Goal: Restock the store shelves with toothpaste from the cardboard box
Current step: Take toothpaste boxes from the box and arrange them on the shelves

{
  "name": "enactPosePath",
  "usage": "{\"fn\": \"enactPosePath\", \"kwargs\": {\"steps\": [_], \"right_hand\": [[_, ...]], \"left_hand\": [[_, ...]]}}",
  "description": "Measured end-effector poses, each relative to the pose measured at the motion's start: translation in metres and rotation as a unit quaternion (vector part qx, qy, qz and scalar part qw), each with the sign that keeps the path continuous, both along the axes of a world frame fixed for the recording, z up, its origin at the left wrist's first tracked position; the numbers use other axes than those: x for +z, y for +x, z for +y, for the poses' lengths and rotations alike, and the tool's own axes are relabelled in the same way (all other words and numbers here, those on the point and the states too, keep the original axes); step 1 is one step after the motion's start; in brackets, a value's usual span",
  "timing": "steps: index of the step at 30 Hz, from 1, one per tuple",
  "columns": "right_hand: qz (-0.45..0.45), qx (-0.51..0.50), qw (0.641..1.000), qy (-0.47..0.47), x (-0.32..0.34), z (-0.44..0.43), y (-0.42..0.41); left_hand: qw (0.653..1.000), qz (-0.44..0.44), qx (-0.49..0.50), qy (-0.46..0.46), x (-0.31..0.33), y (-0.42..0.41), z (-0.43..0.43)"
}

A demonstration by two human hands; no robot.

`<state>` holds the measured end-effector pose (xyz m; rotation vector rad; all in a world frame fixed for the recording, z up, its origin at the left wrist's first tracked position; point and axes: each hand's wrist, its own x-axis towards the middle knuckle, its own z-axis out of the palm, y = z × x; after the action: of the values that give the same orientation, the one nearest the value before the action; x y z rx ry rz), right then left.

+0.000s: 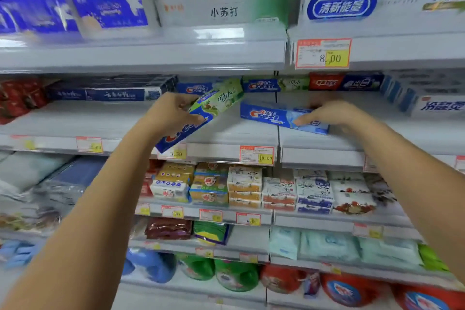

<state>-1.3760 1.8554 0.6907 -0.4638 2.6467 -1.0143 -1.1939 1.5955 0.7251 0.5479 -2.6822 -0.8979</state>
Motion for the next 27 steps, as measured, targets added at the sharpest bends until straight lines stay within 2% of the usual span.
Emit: {"fn": "enactPosePath", "kwargs": {"steps": [2,4,10,14,17,19,21,23,25,27], "right_hand": [[0.029,0.013,0.999,0.018,-0.002,0.0,-0.009],[0.053,0.024,0.998,0.026,-0.004,0.001,-0.015],[0.131,0.025,0.989,0.063,-0.013,0.012,-0.021],[0.165,0.006,0.986,0.025,-0.017,0.019,-0.025],[0.153,0.023,0.987,0.03,-0.014,0.011,-0.029],[0.136,0.042,0.987,0.069,-0.008,-0.004,-0.032],[0.148,0.045,0.978,0.139,-0.001,-0.022,-0.035],[0.16,0.058,0.97,0.172,0.002,-0.039,-0.039],[0.135,0.1,0.974,0.149,0.001,-0.059,-0.042],[0.058,0.121,0.989,0.068,-0.003,-0.076,-0.04]], "left_hand": [[0.993,-0.031,-0.042,-0.109,0.003,-0.016,-0.006],[0.981,-0.062,-0.085,-0.165,0.003,-0.03,-0.012],[0.961,-0.096,-0.169,-0.197,-0.01,-0.06,-0.022],[0.958,-0.113,-0.197,-0.173,-0.021,-0.069,-0.023],[0.973,-0.108,-0.152,-0.139,-0.023,-0.068,-0.035],[0.984,-0.094,-0.124,-0.085,-0.026,-0.061,-0.051],[0.989,-0.075,-0.124,-0.017,-0.031,-0.052,-0.064],[0.989,-0.061,-0.135,0.013,-0.036,-0.044,-0.069],[0.988,-0.047,-0.143,0.018,-0.04,-0.04,-0.071],[0.988,-0.034,-0.149,0.029,-0.043,-0.041,-0.067]]}}
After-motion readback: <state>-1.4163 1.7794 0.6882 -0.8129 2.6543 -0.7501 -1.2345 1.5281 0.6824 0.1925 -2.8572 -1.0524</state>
